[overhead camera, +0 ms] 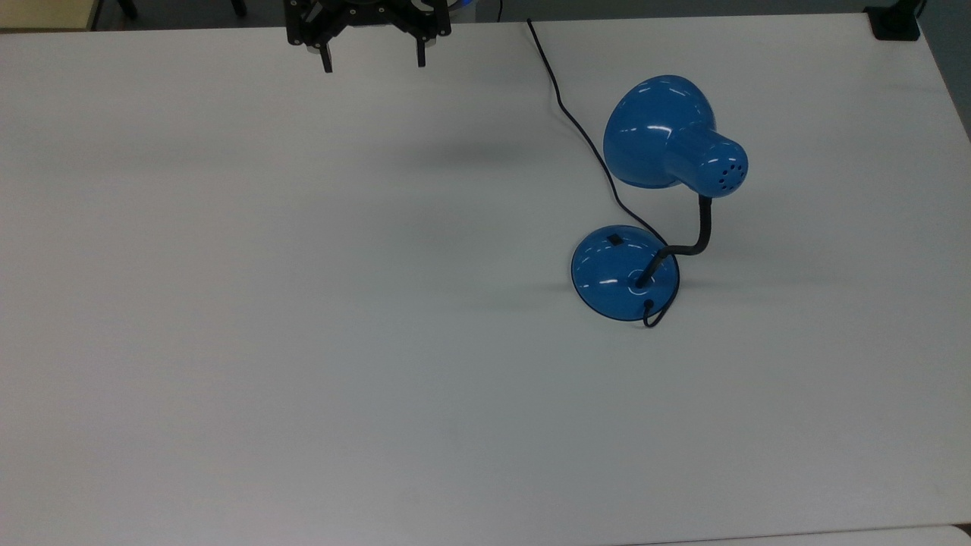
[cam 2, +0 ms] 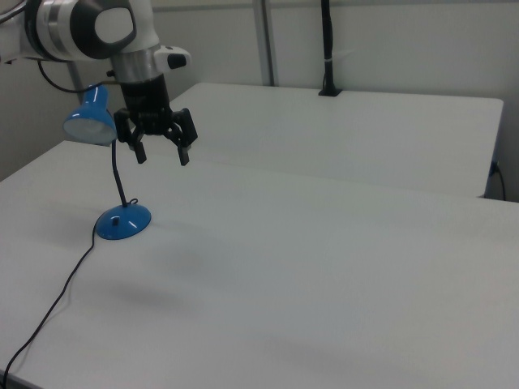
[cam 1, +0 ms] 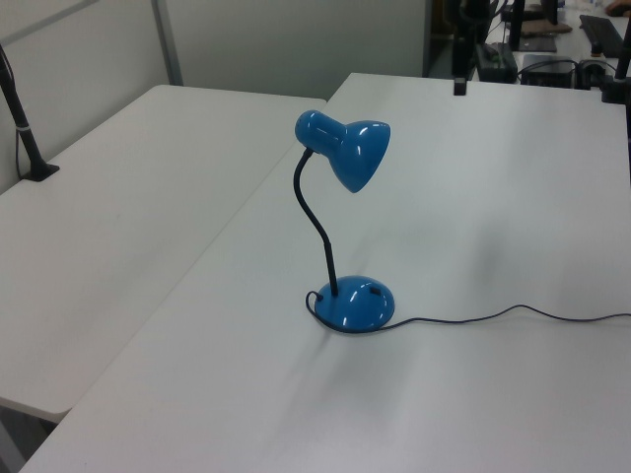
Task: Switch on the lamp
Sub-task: 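Move the gripper down toward the switch on the blue lamp base, then lower the gripper fingertips onto the switch on the lamp base, then press the switch down with the gripper fingertips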
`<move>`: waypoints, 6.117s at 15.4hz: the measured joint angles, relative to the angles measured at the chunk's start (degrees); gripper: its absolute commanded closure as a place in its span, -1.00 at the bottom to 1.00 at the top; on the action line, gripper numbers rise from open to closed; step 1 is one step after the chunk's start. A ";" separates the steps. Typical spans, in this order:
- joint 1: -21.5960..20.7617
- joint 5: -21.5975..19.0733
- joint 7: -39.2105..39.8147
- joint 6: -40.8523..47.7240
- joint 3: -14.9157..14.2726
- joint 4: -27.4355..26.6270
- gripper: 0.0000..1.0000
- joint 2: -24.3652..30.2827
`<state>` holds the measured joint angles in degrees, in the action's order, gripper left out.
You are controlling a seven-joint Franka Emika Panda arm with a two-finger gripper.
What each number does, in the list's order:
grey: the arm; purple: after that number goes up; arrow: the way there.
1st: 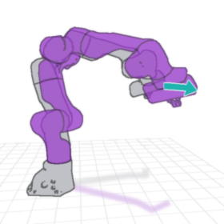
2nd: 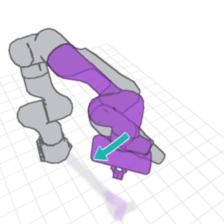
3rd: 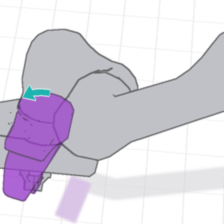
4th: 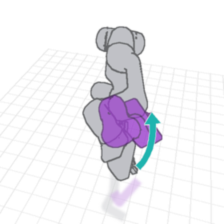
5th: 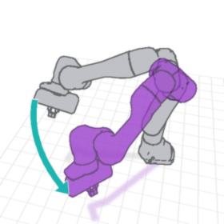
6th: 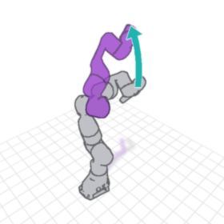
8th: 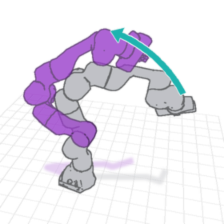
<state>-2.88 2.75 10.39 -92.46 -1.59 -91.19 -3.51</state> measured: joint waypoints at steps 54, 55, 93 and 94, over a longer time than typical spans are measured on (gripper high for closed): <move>-10.62 10.41 -26.79 -62.31 14.50 -27.30 1.00 -12.42; -10.59 10.41 -26.86 -62.32 14.47 -27.01 1.00 -12.52; -10.31 13.36 -30.34 -62.34 14.44 -21.84 1.00 -17.28; -10.30 13.38 -30.34 -62.34 14.44 -21.84 1.00 -17.28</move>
<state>-13.18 16.13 -19.95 -154.81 12.85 -113.02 -20.79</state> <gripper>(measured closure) 0.991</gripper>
